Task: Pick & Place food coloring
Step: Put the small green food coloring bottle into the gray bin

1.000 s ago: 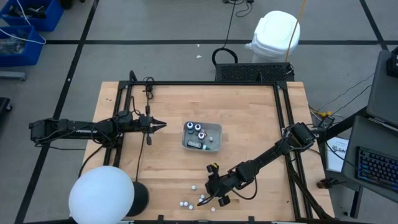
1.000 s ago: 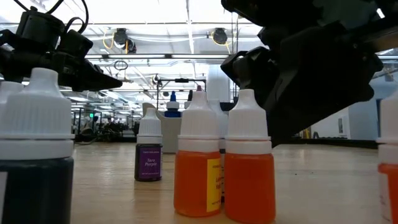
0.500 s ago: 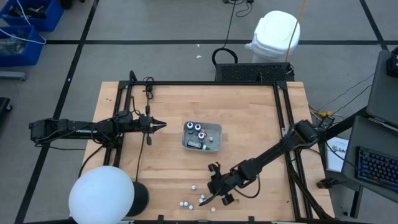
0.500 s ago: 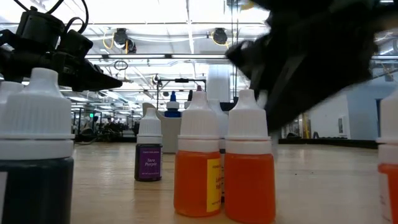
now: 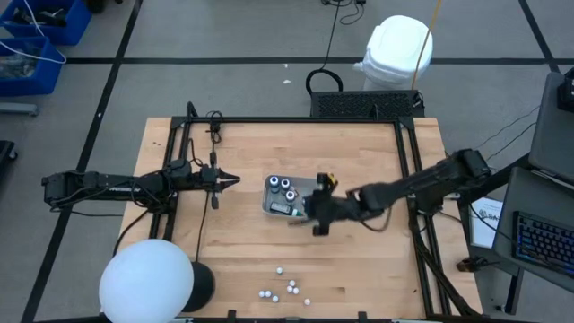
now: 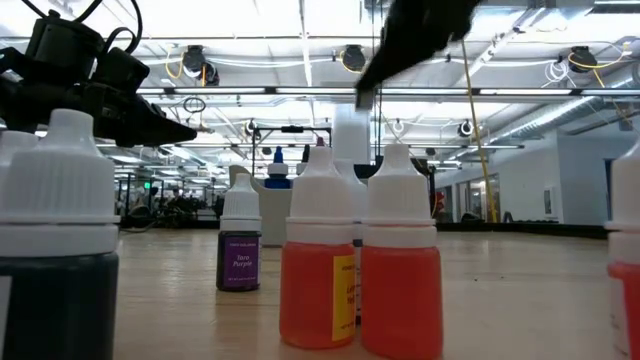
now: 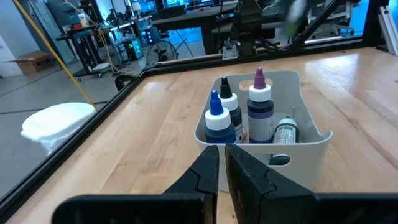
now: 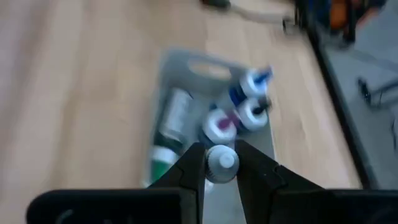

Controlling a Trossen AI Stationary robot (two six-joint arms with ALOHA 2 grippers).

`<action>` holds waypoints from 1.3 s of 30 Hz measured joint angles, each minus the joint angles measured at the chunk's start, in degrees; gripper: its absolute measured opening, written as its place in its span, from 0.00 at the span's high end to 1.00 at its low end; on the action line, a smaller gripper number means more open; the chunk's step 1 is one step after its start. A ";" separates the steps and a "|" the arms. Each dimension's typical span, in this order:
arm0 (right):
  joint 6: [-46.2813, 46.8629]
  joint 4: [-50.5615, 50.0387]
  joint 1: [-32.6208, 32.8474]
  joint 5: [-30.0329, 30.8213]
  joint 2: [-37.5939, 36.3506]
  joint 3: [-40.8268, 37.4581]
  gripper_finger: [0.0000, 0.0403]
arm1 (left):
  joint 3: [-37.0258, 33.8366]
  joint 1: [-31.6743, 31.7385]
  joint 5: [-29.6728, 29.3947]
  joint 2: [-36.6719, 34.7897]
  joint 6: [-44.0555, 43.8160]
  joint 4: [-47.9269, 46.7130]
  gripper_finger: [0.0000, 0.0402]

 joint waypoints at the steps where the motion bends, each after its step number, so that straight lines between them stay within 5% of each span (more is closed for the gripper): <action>1: 0.01 0.54 -1.69 -1.22 0.04 -1.25 0.86 | 0.00 0.00 -0.02 0.00 0.01 -0.01 0.91; 9: -1.94 13.86 -10.30 -10.64 2.15 -9.87 0.86 | -0.02 0.00 -0.09 0.01 0.44 -0.98 0.91; 20: -2.15 13.47 -14.47 -15.03 3.12 -10.20 0.86 | -0.04 0.06 -0.61 0.00 1.93 -1.43 0.91; 39: -0.84 19.92 -9.38 -14.82 4.54 -10.20 0.86 | -0.04 0.07 -0.57 0.00 1.95 -1.74 0.91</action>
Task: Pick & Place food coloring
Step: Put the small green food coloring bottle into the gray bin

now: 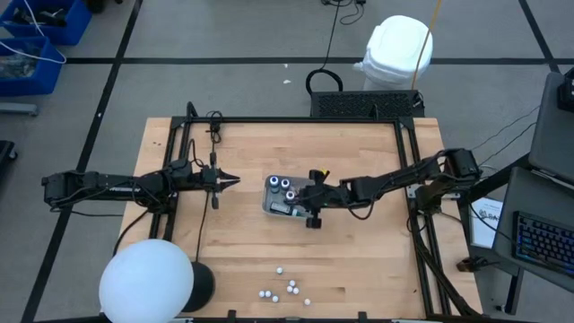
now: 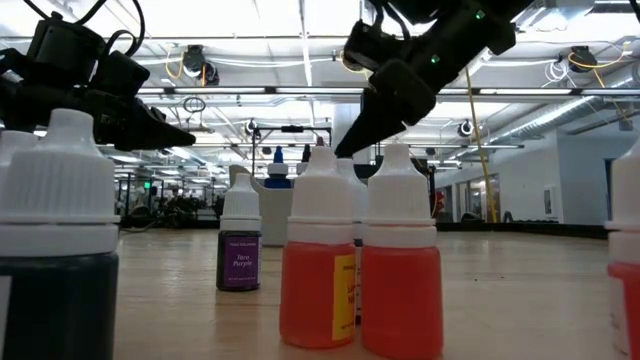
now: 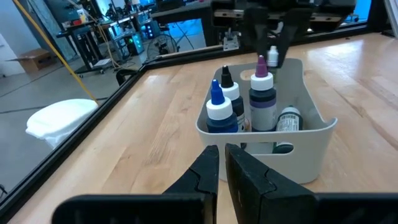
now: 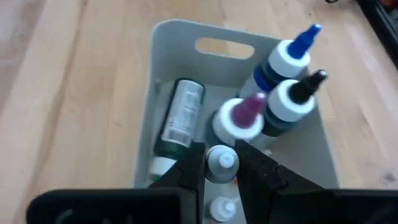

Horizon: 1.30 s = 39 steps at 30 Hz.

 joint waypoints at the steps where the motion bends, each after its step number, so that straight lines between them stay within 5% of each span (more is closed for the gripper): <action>1: 0.36 0.23 0.33 -0.03 0.15 0.00 0.86 | 0.00 -0.02 0.00 0.00 0.00 0.00 0.91; 13: 3.03 1.05 0.65 -0.06 6.50 0.13 0.86 | 0.02 0.00 0.04 0.02 -0.02 0.35 0.91; 39: 6.70 -0.39 0.62 -3.02 6.93 -0.07 0.86 | 0.02 -0.01 0.04 0.01 0.02 0.37 0.91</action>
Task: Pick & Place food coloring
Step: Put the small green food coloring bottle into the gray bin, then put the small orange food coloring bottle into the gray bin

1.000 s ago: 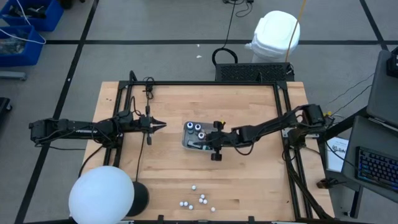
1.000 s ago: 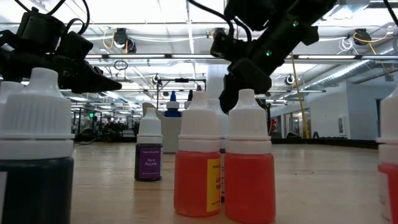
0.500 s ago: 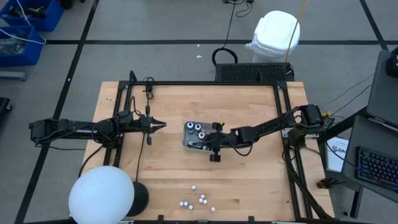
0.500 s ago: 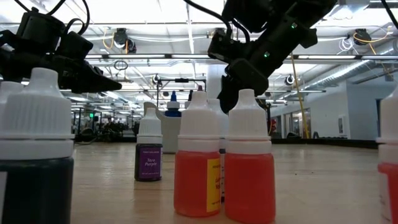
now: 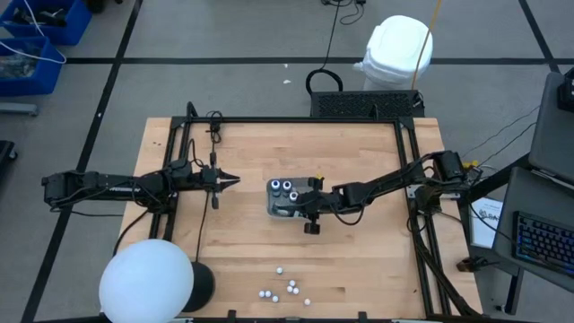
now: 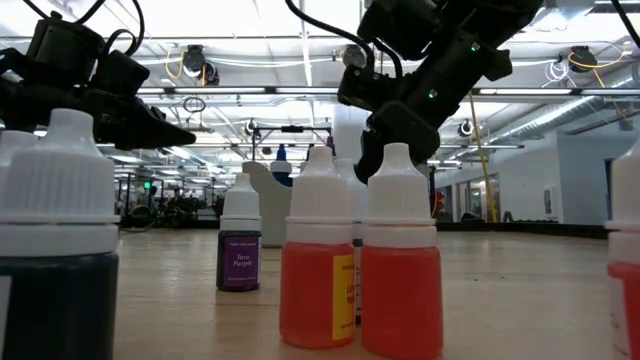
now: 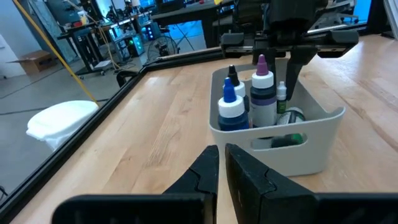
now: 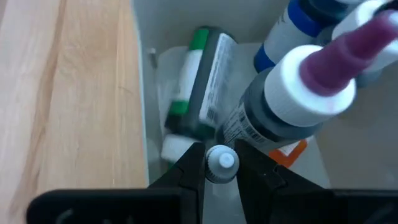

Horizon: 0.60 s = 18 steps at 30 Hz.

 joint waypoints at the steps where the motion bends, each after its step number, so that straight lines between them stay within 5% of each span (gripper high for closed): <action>1: 0.00 -0.10 0.00 0.00 0.02 -0.04 0.86 | 0.00 -0.01 0.00 -0.01 0.00 0.00 0.91; 8: -0.02 0.21 0.04 -0.09 0.04 -0.04 0.86 | 0.00 0.01 0.00 -0.01 0.02 0.00 0.91; 18: -0.03 0.46 0.02 -0.06 -0.03 -0.02 0.72 | 0.00 0.01 0.00 0.01 0.00 0.00 0.91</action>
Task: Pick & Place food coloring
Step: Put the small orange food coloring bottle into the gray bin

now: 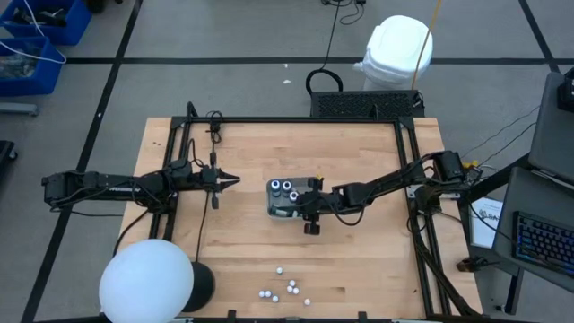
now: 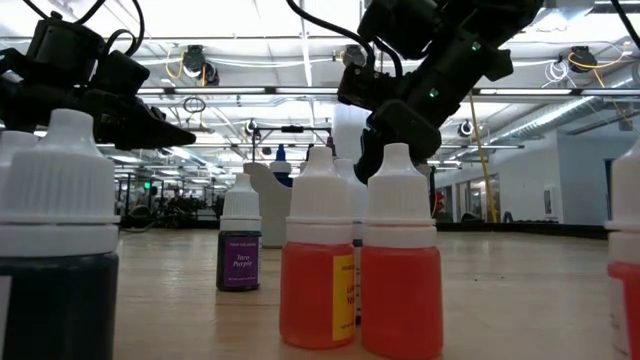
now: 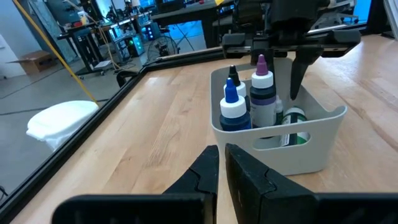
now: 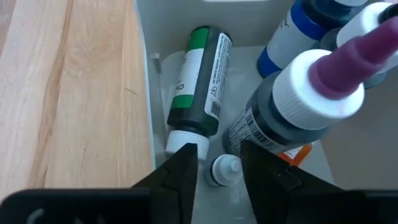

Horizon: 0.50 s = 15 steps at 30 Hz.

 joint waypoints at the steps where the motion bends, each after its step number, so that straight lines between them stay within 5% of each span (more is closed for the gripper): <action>1: -0.01 0.03 0.00 0.01 -0.01 0.00 0.71 | 0.00 0.00 0.00 -0.02 0.02 0.00 0.91; 9: -3.07 -1.31 0.11 0.17 -3.93 0.33 0.72 | 0.02 0.00 0.02 -0.02 0.00 0.00 0.91; 15: -4.10 -12.10 3.30 4.07 -9.88 6.70 0.75 | 0.04 -0.01 0.07 -0.01 0.00 0.02 0.91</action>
